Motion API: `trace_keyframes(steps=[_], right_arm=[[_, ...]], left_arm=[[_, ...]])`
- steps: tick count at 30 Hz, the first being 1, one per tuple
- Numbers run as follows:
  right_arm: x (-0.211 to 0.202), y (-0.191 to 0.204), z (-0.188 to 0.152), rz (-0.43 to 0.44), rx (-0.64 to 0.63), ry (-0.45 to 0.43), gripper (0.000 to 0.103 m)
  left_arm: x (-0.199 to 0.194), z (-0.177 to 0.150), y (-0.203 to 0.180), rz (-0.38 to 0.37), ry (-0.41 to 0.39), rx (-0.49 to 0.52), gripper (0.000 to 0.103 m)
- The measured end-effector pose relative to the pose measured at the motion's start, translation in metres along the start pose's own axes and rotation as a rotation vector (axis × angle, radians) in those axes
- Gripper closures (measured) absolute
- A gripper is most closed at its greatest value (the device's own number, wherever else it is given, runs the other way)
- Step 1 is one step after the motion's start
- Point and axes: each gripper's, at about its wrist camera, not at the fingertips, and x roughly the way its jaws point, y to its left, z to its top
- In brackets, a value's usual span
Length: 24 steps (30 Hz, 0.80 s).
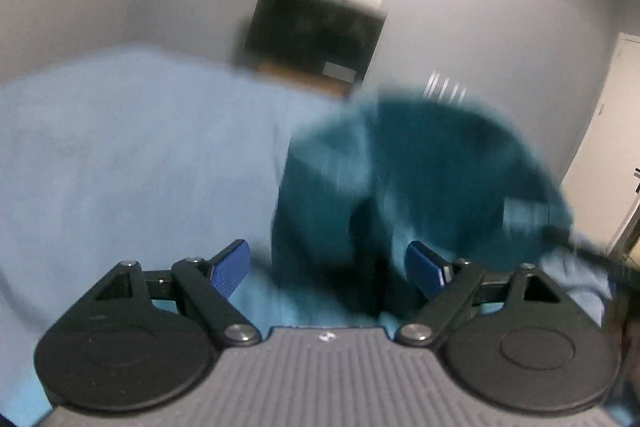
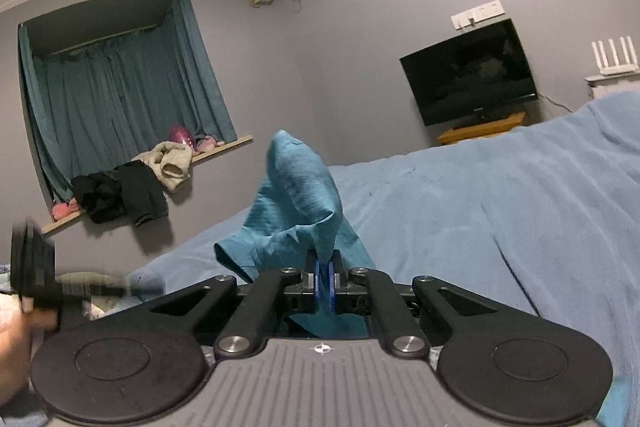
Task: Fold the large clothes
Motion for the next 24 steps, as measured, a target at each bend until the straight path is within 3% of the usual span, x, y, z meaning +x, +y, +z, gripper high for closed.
trace_keyframes(steps=[3,6,10,11,12,13,14,15,18,22,24], right_arm=[[-0.014,0.003,-0.006,0.0,-0.007,0.007,0.098],[-0.029,0.008,-0.015,0.01,-0.012,0.022,0.098],[-0.035,0.009,-0.027,0.017,-0.006,0.049,0.098],[-0.034,0.006,-0.028,0.015,-0.003,0.054,0.098],[-0.035,0.005,-0.03,0.003,-0.003,0.059,0.097],[-0.037,0.004,-0.032,-0.006,0.0,0.061,0.097],[-0.037,0.001,-0.032,-0.017,0.01,0.061,0.097],[-0.039,0.0,-0.033,-0.029,0.018,0.061,0.097],[-0.049,-0.007,-0.034,-0.083,0.049,0.048,0.095],[-0.06,-0.008,-0.037,-0.125,0.092,0.061,0.087],[-0.066,-0.004,-0.037,-0.137,0.118,0.085,0.069]], left_arm=[[0.02,0.04,-0.01,0.009,-0.046,0.133,0.018],[0.053,0.065,-0.016,-0.074,-0.025,0.236,0.018],[0.085,0.079,-0.031,-0.111,0.015,0.418,0.024],[0.09,0.081,-0.033,-0.141,0.041,0.445,0.035],[0.094,0.082,-0.034,-0.168,0.076,0.468,0.054],[0.097,0.082,-0.034,-0.188,0.112,0.489,0.067],[0.096,0.08,-0.036,-0.197,0.131,0.514,0.091],[0.091,0.076,-0.036,-0.196,0.127,0.544,0.102],[0.065,0.064,-0.029,-0.275,0.117,0.554,0.103],[0.027,0.028,-0.023,-0.305,0.13,0.626,0.103],[0.003,0.0,-0.021,-0.312,0.156,0.669,0.103]])
